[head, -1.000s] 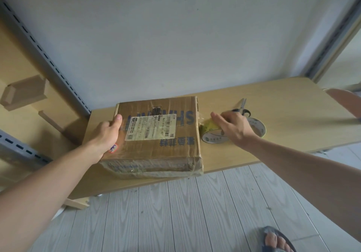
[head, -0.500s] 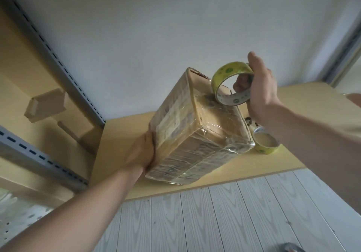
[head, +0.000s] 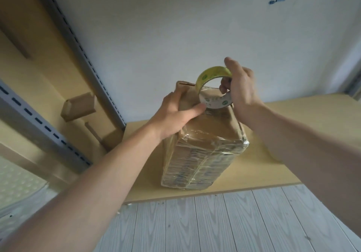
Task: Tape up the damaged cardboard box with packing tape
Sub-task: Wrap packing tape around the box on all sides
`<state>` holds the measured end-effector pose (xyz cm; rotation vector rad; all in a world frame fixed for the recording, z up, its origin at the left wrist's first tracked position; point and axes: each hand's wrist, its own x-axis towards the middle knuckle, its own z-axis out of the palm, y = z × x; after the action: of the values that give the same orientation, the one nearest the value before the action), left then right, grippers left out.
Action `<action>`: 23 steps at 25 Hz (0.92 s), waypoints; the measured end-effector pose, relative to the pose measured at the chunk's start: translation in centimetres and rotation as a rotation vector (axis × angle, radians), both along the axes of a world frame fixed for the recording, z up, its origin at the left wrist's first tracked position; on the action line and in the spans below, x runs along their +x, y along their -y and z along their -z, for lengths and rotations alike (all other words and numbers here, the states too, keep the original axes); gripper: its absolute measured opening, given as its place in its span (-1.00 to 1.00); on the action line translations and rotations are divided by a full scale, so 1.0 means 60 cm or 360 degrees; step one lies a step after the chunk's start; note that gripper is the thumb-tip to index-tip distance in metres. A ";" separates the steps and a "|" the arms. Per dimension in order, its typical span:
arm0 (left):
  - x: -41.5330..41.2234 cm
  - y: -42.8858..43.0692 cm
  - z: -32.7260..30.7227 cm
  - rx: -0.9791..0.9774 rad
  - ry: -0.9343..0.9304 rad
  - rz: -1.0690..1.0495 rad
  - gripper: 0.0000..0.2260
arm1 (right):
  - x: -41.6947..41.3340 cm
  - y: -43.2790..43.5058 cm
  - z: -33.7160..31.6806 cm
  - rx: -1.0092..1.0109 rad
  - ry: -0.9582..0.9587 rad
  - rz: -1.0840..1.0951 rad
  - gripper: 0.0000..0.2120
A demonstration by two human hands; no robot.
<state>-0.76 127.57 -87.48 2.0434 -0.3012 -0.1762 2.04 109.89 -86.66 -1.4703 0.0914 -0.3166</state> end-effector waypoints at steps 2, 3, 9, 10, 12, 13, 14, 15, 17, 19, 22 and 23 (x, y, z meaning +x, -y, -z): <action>0.006 -0.014 -0.017 0.0048 -0.0214 -0.0007 -0.47 | 0.002 -0.030 0.002 0.0016 0.0035 -0.0103 -0.61; 0.015 -0.022 -0.022 0.0100 -0.0323 -0.0028 -0.45 | 0.004 -0.043 0.002 -0.0002 0.0050 -0.0136 -0.61; 0.010 -0.052 0.025 0.0342 0.0010 -0.0315 -0.25 | 0.020 -0.083 -0.018 -0.0828 0.0274 -0.0133 -0.48; 0.008 -0.064 0.033 0.0381 -0.0006 -0.0323 -0.23 | 0.022 -0.087 -0.028 -0.1054 0.0320 -0.0151 -0.47; 0.008 -0.086 0.045 0.0388 -0.0086 -0.0318 -0.20 | 0.031 -0.103 -0.048 -0.1432 0.0372 -0.0239 -0.46; 0.009 -0.092 0.052 0.0383 -0.0122 -0.0302 -0.15 | 0.039 -0.109 -0.058 -0.1532 0.0353 -0.0288 -0.46; 0.008 -0.094 0.056 0.0388 -0.0134 -0.0274 -0.10 | 0.047 -0.113 -0.067 -0.1598 0.0313 -0.0319 -0.46; 0.005 -0.095 0.057 0.0432 -0.0143 -0.0267 -0.08 | 0.053 -0.109 -0.077 -0.1673 0.0276 -0.0330 -0.46; 0.000 -0.094 0.056 0.0558 -0.0156 -0.0292 -0.08 | 0.055 -0.086 -0.091 -0.1916 0.0298 -0.0275 -0.50; 0.000 -0.094 0.050 0.0583 -0.0124 -0.0316 -0.09 | 0.050 -0.062 -0.095 -0.2174 0.0387 -0.0241 -0.56; -0.006 -0.089 0.042 0.0624 -0.0109 -0.0324 -0.10 | 0.044 -0.043 -0.092 -0.2371 0.0528 -0.0267 -0.58; -0.009 -0.089 0.041 0.0662 -0.0103 -0.0339 -0.12 | 0.044 -0.034 -0.093 -0.2427 0.0556 -0.0256 -0.57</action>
<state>-1.30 132.89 -89.96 2.4576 -0.0017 -0.1833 4.66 111.91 -81.07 -2.8594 -0.6973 -0.5469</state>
